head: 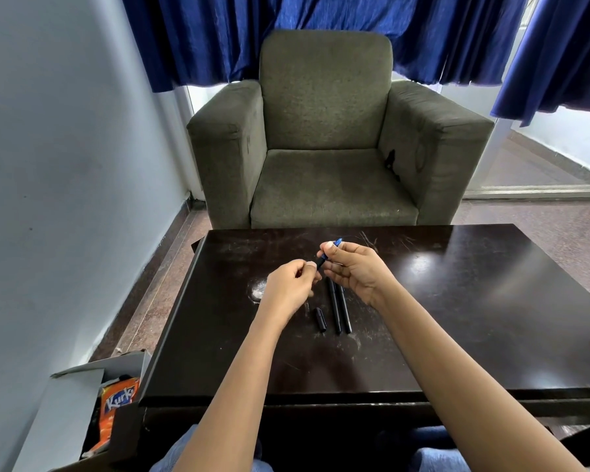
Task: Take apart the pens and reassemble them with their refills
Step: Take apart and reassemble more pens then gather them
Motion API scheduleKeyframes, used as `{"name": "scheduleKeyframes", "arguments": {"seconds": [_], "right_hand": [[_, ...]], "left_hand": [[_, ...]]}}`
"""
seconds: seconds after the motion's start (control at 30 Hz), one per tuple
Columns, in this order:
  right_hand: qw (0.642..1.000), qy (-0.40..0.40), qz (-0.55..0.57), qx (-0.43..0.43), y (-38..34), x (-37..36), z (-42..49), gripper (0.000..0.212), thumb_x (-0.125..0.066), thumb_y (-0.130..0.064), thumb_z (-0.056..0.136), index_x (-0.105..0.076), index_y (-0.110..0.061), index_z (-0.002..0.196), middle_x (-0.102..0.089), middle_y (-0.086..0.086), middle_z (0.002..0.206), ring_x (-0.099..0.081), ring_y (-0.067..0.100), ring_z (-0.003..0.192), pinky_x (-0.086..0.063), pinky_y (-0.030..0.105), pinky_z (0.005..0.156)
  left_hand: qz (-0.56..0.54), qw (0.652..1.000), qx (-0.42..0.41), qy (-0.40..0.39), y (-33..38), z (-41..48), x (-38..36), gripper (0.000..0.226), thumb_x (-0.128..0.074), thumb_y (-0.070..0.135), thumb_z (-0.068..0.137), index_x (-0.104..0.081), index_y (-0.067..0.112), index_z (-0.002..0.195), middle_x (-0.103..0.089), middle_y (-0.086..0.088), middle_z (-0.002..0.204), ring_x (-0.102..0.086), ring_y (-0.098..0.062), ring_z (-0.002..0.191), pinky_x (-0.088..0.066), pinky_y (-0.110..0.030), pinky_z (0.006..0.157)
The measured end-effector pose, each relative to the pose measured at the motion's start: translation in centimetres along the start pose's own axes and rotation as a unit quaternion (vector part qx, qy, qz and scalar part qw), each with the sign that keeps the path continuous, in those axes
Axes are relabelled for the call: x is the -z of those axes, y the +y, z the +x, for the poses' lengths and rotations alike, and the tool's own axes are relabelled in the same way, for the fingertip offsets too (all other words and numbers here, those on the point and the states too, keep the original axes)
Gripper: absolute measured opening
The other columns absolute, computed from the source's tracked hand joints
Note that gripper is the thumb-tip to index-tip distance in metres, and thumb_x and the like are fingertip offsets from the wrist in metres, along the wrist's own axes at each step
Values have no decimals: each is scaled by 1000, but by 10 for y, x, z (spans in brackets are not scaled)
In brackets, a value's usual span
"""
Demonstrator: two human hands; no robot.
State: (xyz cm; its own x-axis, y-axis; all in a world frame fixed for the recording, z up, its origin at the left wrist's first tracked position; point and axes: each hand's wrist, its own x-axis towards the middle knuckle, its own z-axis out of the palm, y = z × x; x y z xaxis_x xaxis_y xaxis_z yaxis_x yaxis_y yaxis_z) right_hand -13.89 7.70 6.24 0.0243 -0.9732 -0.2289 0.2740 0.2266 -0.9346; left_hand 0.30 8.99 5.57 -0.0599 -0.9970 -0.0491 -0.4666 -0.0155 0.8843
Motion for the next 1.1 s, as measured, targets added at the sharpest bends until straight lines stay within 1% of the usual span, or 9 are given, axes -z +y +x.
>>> {"name": "scheduleKeyframes", "arguments": {"seconds": [0.1,0.27,0.47,0.57,0.67,0.8,0.87,0.97,1.1], "right_hand": [[1000,3,8,2,-1,0,-1,10,-66,-21,89,-69,-11,90,-70,-1,84,-66,3,64,-55,21,72],[1000,1,13,1,0,-1,-2,11,-66,-21,88,-68,-10,88,-70,1,83,-66,5,63,-55,19,68],[1000,9,9,2,1,0,-1,11,-68,-22,86,-69,-11,85,-70,2,83,-65,4,62,-56,20,69],[1000,9,2,4,0,-1,-2,14,-68,-23,87,-69,-10,84,-70,1,79,-66,4,62,-56,20,68],[1000,14,7,5,-1,-1,-2,15,-68,-23,87,-68,-9,84,-70,2,78,-66,5,61,-55,17,61],[1000,18,0,6,-1,-1,-2,14,-68,-24,87,-67,-11,82,-69,1,80,-65,4,61,-56,18,65],[1000,14,2,8,-1,-2,-3,14,-66,-22,89,-66,-10,81,-67,1,77,-64,3,58,-55,17,63],[1000,14,-9,7,0,-2,-2,15,-67,-24,88,-67,-11,81,-67,1,79,-64,3,59,-54,17,65],[1000,17,-15,7,0,-2,-1,15,-67,-25,88,-67,-11,81,-67,1,80,-63,4,60,-54,18,66]], "left_hand": [[-6,1000,-13,6,-3,0,0,23,-53,40,93,-64,19,94,-67,2,85,-62,-6,61,-50,-21,64],[4,1000,30,8,3,2,-1,48,-32,46,99,-71,22,85,-70,4,86,-55,-11,69,-46,-30,76],[-9,999,-21,24,-4,1,0,17,-62,36,89,-63,20,91,-63,4,79,-58,-11,70,-53,-29,70],[-14,1000,7,17,0,1,-1,34,-47,48,94,-63,17,97,-66,1,85,-61,-11,71,-51,-30,71],[18,1000,9,8,1,1,1,40,-37,40,100,-69,18,93,-62,2,71,-57,-8,64,-46,-26,63],[14,999,-25,23,-6,4,0,14,-61,36,88,-63,22,89,-65,-1,88,-63,-18,81,-53,-34,74],[4,999,-23,26,-7,4,0,23,-67,40,83,-57,22,95,-62,0,97,-61,-17,88,-50,-32,77],[-5,1000,4,14,-1,2,0,35,-51,47,93,-59,15,103,-63,2,93,-62,-10,78,-50,-27,71],[20,1000,-7,-2,-1,1,0,36,-44,36,99,-71,14,89,-63,0,73,-57,-10,64,-43,-22,59]]}}
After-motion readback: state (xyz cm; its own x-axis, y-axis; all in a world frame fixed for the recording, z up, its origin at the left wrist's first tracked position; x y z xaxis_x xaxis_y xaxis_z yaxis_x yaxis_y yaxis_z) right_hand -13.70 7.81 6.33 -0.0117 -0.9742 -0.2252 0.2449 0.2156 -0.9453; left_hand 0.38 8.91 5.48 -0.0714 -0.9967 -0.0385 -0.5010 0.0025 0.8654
